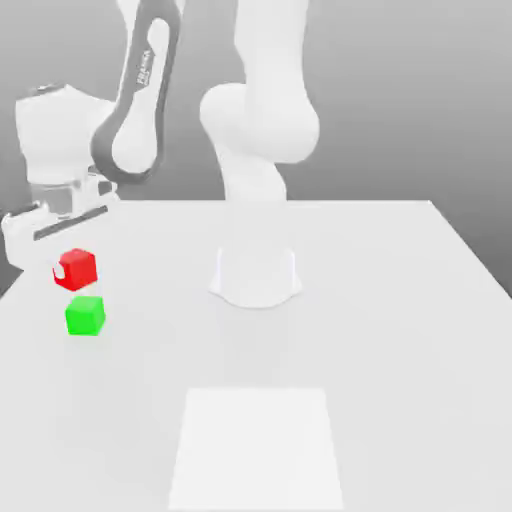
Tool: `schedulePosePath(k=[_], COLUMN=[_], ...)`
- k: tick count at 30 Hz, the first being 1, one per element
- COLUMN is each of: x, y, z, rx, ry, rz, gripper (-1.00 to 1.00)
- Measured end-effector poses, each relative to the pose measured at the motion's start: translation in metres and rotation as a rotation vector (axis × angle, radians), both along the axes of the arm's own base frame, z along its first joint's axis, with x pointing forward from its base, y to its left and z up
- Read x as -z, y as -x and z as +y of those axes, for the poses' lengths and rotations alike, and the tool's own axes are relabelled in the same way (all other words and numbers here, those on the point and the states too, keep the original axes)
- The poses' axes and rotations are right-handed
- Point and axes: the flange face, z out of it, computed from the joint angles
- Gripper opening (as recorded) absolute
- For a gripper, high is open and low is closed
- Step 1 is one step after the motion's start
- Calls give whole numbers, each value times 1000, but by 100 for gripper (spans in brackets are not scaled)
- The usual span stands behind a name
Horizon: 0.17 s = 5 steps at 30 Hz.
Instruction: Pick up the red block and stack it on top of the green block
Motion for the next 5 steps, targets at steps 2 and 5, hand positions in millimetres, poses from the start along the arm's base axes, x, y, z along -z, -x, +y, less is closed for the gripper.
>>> schedulePosePath(k=[2, 5], x=[16, 16], y=[0, -5], z=[1, 3], rx=[-1, -16], ry=[-1, 0], rz=[-1, -1], gripper=[100, 100])
